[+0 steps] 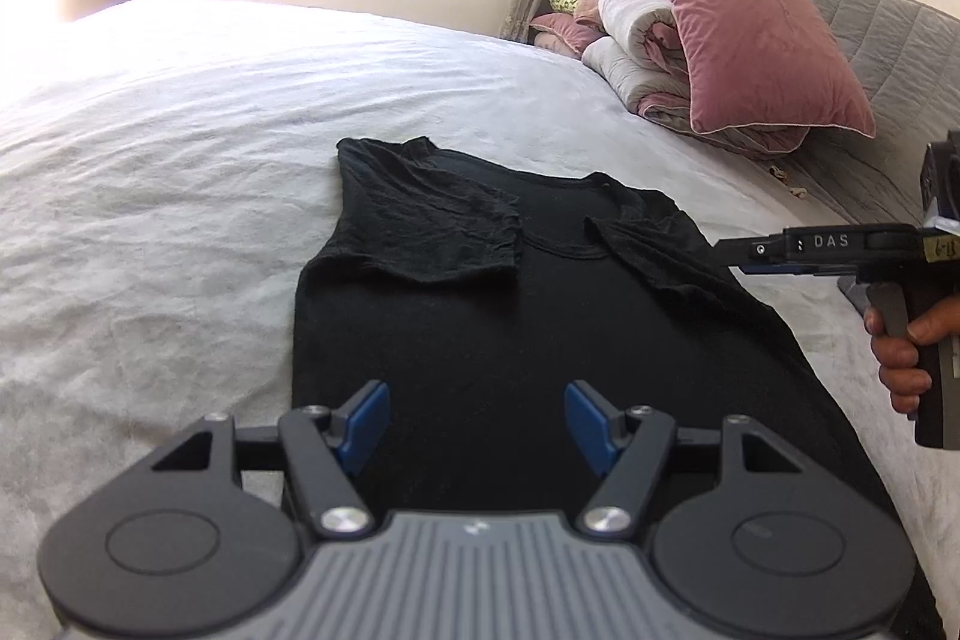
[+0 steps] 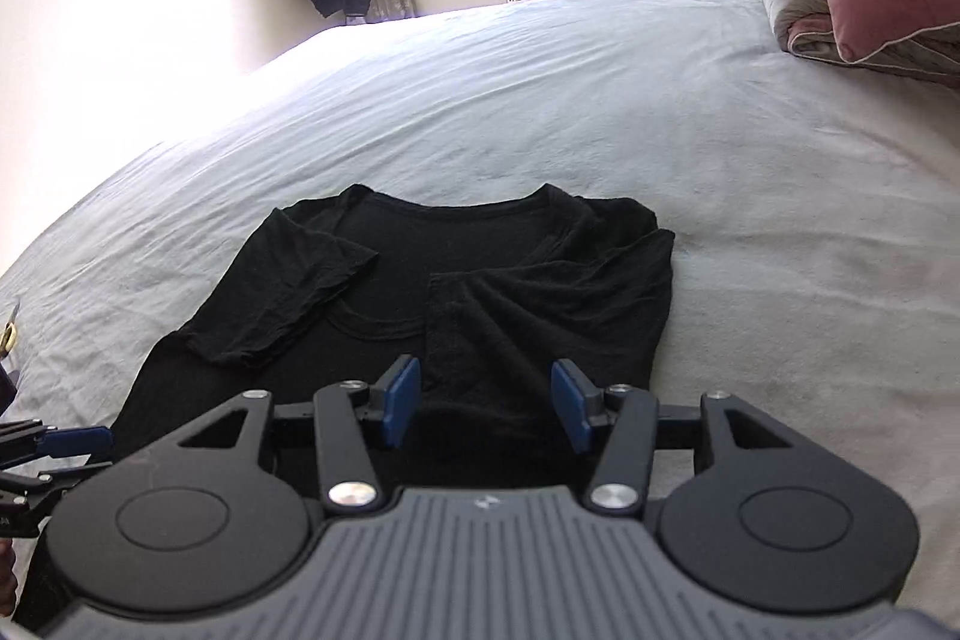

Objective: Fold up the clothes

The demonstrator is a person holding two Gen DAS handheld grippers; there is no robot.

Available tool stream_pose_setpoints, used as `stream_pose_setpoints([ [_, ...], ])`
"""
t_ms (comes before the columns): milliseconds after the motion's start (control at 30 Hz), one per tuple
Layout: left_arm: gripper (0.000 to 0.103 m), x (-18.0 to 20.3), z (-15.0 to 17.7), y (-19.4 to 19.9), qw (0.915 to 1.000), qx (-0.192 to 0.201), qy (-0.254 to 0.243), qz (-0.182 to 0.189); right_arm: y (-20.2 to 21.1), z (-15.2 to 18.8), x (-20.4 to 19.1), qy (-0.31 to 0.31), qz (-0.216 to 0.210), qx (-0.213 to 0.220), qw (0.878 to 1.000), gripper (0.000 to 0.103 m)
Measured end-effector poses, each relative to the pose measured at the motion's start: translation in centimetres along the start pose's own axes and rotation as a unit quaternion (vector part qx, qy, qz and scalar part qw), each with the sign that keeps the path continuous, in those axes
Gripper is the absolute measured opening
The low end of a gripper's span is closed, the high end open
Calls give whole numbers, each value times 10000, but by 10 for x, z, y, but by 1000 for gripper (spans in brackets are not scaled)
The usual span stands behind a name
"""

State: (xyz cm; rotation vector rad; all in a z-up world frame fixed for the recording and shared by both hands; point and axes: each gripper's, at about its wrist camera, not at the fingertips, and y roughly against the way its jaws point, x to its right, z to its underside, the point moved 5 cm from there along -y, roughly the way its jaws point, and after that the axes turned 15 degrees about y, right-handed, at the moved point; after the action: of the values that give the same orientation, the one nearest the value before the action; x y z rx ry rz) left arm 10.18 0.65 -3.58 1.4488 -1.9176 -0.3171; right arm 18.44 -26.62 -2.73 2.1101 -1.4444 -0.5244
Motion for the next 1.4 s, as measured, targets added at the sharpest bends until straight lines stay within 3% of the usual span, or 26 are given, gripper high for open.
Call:
stream_pose_setpoints([
  [67,47,13,-1,-7,9999,5,-168,41,-7,-2,21,-185,105,4,9998,52],
  [100,46,24,-3,-16,9995,-149,-218,170,-11,-3,31,-298,134,24,9995,50],
  [167,46,48,-4,-34,9977,-264,-457,424,-19,-3,51,-606,93,85,9981,49],
  [233,49,76,-4,-51,9931,-163,-1005,590,-29,0,66,-890,-15,138,9959,48],
  [333,54,119,-3,-76,9792,-1,-1852,829,-43,1,84,-1153,-166,212,9930,42],
  [500,52,158,3,-121,9601,-180,-2608,992,-61,-3,99,-1151,-365,354,9921,33],
  [533,47,163,6,-128,9561,-214,-2757,967,-64,-4,100,-1117,-380,382,9923,30],
  [567,34,165,7,-131,9542,-267,-2827,941,-67,-5,101,-1088,-384,387,9926,28],
  [600,22,166,8,-133,9529,-325,-2875,913,-70,-5,102,-1047,-379,379,9931,13],
  [633,1,167,10,-135,9514,-383,-2923,886,-72,-6,103,-1010,-351,392,9935,3],
  [767,1,165,11,-133,9497,-603,-2902,1008,-67,-10,111,-996,-26,654,9929,3],
  [900,2,164,17,-131,9464,-530,-3022,1008,-81,-4,113,-890,75,429,9951,4],
  [933,6,164,16,-129,9459,-529,-3036,1017,-79,-5,112,-911,69,413,9950,7],
  [1000,24,162,8,-125,9475,-528,-2944,1134,-72,-7,110,-938,41,359,9949,16],
  [1033,40,160,3,-122,9494,-489,-2860,1201,-68,-8,109,-920,53,325,9952,18],
  [1067,43,158,-2,-119,9512,-450,-2776,1267,-62,-9,108,-893,68,313,9955,25],
  [1100,43,155,-7,-116,9529,-410,-2692,1333,-55,-9,105,-842,83,338,9958,36],
  [1133,43,152,-14,-117,9561,-407,-2570,1347,-48,-9,102,-771,66,397,9962,40],
  [1233,36,138,-35,-130,9663,-435,-2202,1262,-29,-5,90,-546,0,482,9973,40],
  [1400,35,127,-51,-163,9778,-511,-1743,1047,-13,5,70,-228,-172,550,9981,40],
])
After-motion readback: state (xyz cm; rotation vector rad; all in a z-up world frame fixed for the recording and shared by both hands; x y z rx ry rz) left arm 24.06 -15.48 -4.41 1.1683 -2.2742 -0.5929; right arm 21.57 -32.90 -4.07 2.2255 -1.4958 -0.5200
